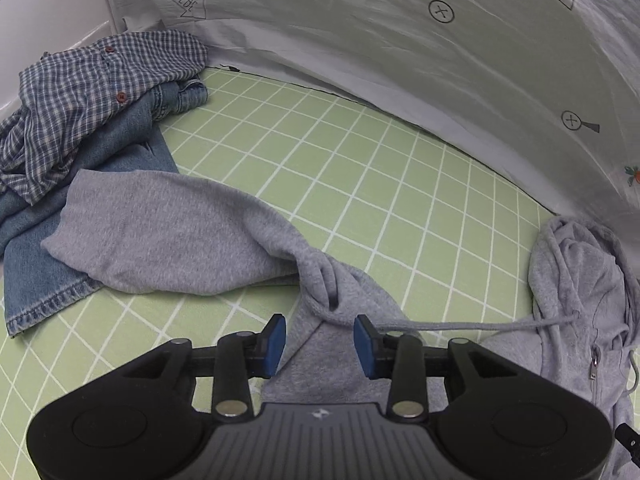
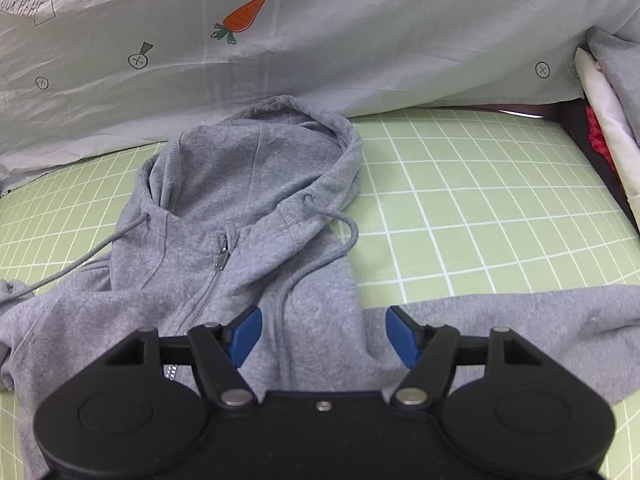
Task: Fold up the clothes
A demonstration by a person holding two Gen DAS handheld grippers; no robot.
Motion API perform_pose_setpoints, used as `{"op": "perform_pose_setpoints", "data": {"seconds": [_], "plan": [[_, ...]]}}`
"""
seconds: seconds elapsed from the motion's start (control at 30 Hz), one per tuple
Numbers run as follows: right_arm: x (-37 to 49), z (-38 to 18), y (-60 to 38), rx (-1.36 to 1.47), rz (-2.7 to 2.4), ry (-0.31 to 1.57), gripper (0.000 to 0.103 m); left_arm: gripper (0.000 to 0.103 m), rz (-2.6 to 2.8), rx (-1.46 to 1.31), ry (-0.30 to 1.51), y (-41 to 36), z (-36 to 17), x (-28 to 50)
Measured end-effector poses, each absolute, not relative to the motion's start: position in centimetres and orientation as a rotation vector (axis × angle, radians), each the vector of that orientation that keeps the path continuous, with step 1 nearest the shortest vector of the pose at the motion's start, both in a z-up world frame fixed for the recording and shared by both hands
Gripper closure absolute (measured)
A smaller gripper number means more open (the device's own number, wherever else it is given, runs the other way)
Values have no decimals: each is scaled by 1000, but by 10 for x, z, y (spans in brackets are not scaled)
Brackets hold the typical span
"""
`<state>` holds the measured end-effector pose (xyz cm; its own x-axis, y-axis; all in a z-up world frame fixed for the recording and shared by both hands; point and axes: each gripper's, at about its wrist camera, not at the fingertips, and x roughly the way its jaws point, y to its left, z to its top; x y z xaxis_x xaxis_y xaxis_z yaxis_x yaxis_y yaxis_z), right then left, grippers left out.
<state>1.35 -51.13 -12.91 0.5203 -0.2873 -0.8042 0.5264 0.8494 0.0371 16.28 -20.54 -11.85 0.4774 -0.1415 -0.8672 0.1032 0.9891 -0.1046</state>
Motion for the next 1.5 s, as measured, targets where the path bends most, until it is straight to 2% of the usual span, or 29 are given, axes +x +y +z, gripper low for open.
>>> {"op": "perform_pose_setpoints", "data": {"seconds": [0.27, 0.53, 0.93, 0.97, 1.0, 1.03, 1.2, 1.5], "plan": [[14, -137, -505, 274, -488, 940, 33, 63, -156, 68, 1059, -224, -131, 175], [18, -144, -504, 275, -485, 961, 32, 60, -257, 332, 937, -259, -122, 163], [17, -148, -509, 293, -493, 980, 32, 61, -351, 469, 967, -281, -146, 159], [17, -149, -509, 296, -494, 981, 32, 62, -350, 467, 973, -281, -148, 161], [17, -149, -509, 299, -495, 982, 32, 73, -345, 461, 977, -280, -149, 163], [17, -150, -510, 303, -497, 983, 32, 96, -337, 456, 981, -280, -149, 166], [14, -152, -514, 347, -506, 977, 32, 99, -312, 396, 950, -275, -131, 167], [-9, -139, -515, 398, -528, 917, 32, 99, -371, 152, 856, -269, -47, 144]]}}
